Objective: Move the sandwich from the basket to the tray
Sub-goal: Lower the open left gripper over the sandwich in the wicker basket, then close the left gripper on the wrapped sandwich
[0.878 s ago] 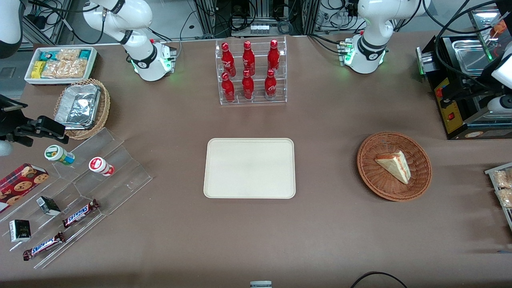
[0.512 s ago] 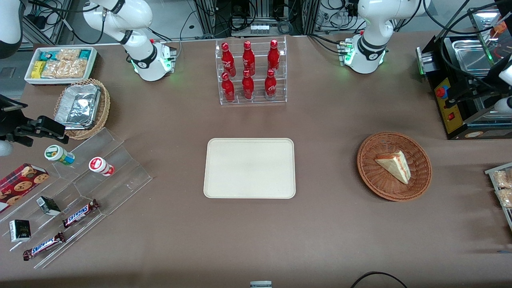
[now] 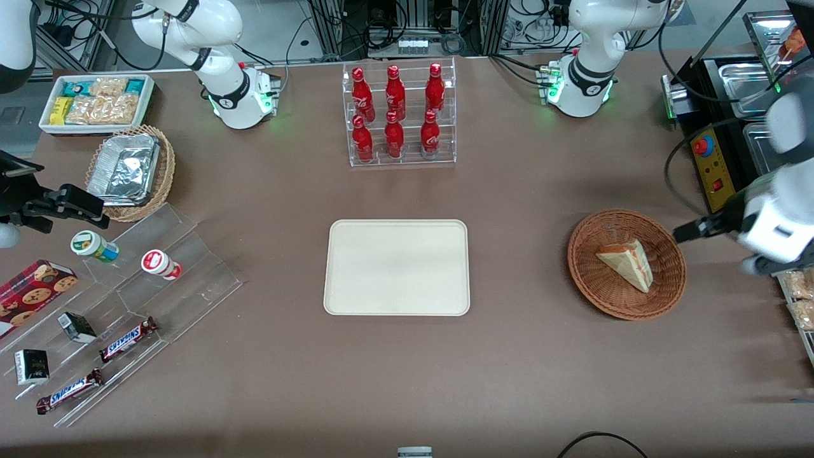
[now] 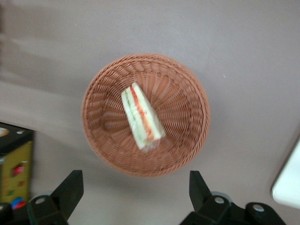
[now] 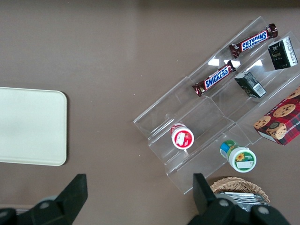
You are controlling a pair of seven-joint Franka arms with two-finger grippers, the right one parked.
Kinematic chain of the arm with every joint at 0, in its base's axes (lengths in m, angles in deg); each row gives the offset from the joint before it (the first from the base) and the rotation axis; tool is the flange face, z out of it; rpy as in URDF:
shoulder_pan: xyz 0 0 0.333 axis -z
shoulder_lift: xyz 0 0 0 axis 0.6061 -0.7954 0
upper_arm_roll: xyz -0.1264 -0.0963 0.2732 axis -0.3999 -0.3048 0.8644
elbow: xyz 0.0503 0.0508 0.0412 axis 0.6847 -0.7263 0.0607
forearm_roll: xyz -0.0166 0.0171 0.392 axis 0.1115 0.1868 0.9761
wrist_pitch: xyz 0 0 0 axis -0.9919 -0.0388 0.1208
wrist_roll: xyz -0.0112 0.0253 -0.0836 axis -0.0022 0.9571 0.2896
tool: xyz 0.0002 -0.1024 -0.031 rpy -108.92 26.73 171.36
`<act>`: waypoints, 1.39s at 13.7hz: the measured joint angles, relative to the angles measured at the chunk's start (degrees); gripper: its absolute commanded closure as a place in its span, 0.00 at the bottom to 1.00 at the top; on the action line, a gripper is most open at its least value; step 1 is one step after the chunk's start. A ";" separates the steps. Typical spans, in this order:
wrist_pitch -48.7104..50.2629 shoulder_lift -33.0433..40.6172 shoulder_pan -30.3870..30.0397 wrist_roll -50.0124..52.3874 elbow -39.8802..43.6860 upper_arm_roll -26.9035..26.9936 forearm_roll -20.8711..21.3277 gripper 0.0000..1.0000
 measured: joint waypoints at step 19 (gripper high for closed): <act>-30.49 -4.52 -2.07 28.71 -24.12 0.29 -2.29 0.00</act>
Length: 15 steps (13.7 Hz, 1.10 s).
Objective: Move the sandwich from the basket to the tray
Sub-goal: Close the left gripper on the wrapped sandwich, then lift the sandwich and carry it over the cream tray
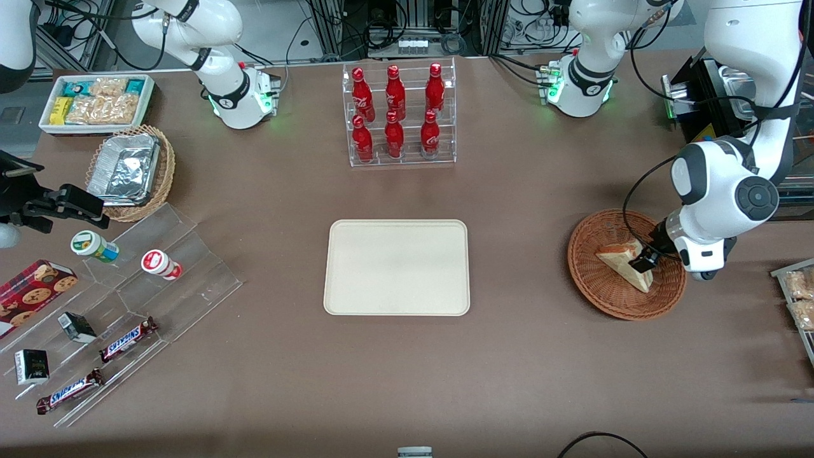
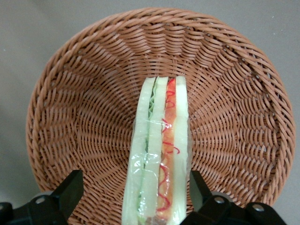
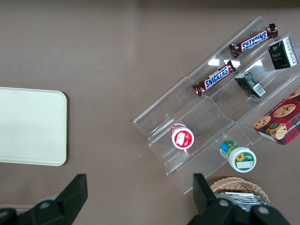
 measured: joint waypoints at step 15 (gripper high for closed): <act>9.97 1.83 2.64 2.04 6.19 -0.85 -1.32 0.91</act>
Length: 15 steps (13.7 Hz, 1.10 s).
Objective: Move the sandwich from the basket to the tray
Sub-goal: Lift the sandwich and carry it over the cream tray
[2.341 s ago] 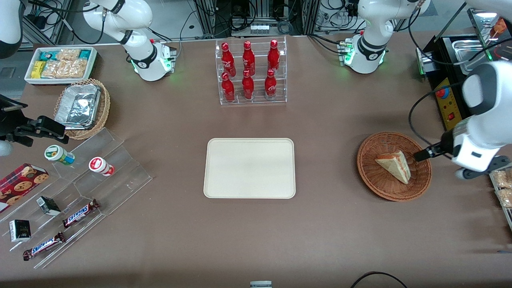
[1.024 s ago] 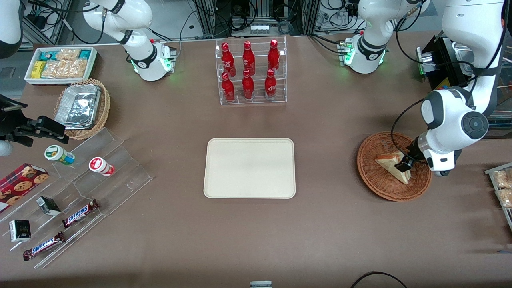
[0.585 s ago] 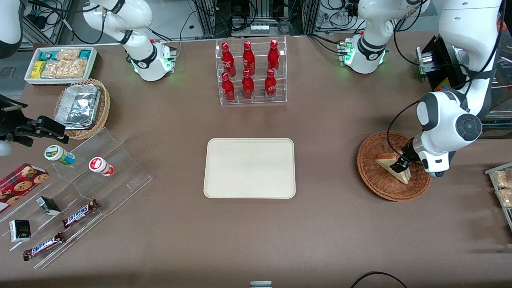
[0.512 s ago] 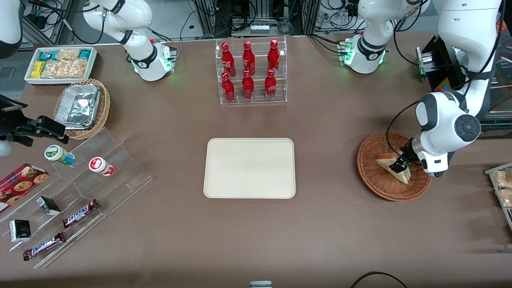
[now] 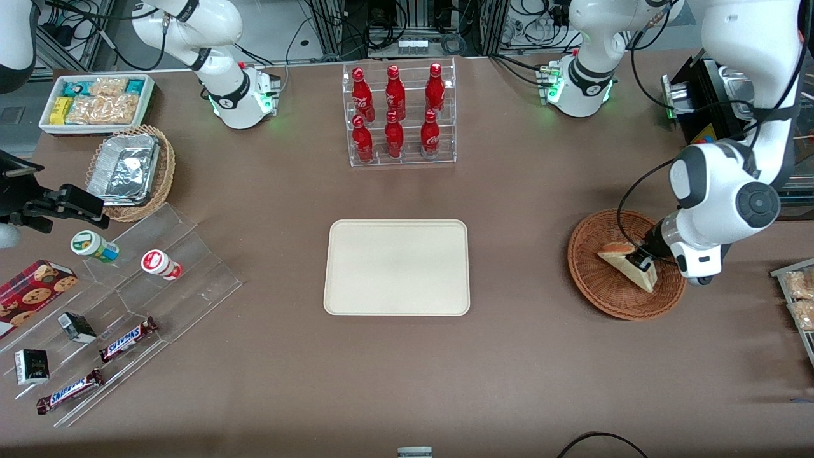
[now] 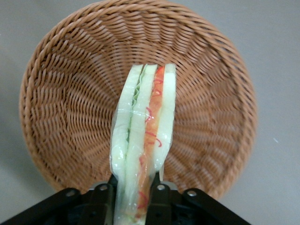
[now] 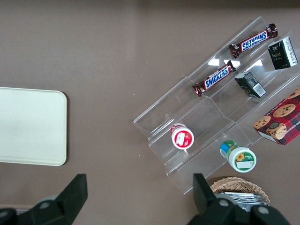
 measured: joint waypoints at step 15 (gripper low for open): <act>4.15 -6.75 39.86 -1.05 13.24 -0.86 5.05 0.88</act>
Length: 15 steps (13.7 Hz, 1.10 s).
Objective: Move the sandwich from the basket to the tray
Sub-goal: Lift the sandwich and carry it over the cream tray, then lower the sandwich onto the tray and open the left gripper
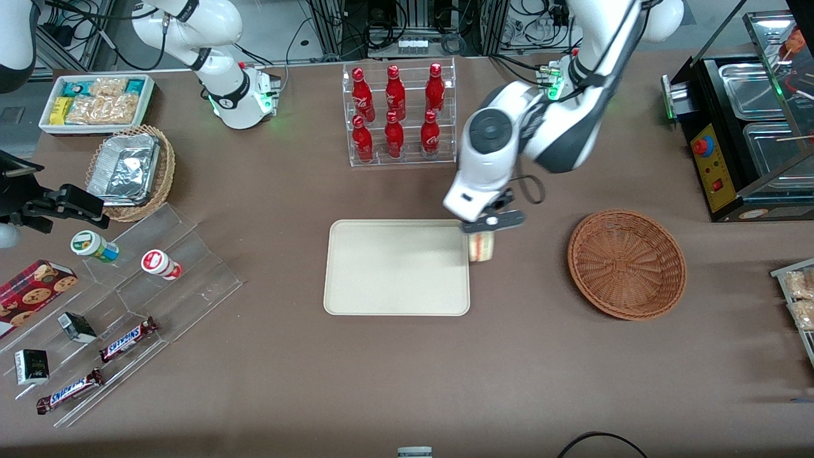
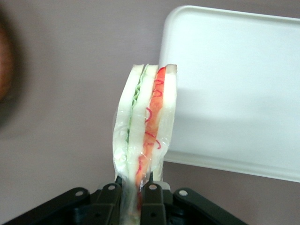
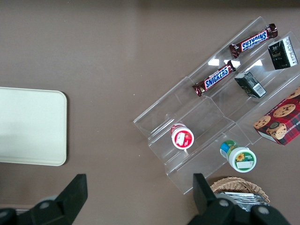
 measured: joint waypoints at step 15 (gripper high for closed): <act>-13.61 -14.87 2.81 -1.20 5.73 0.38 0.80 0.00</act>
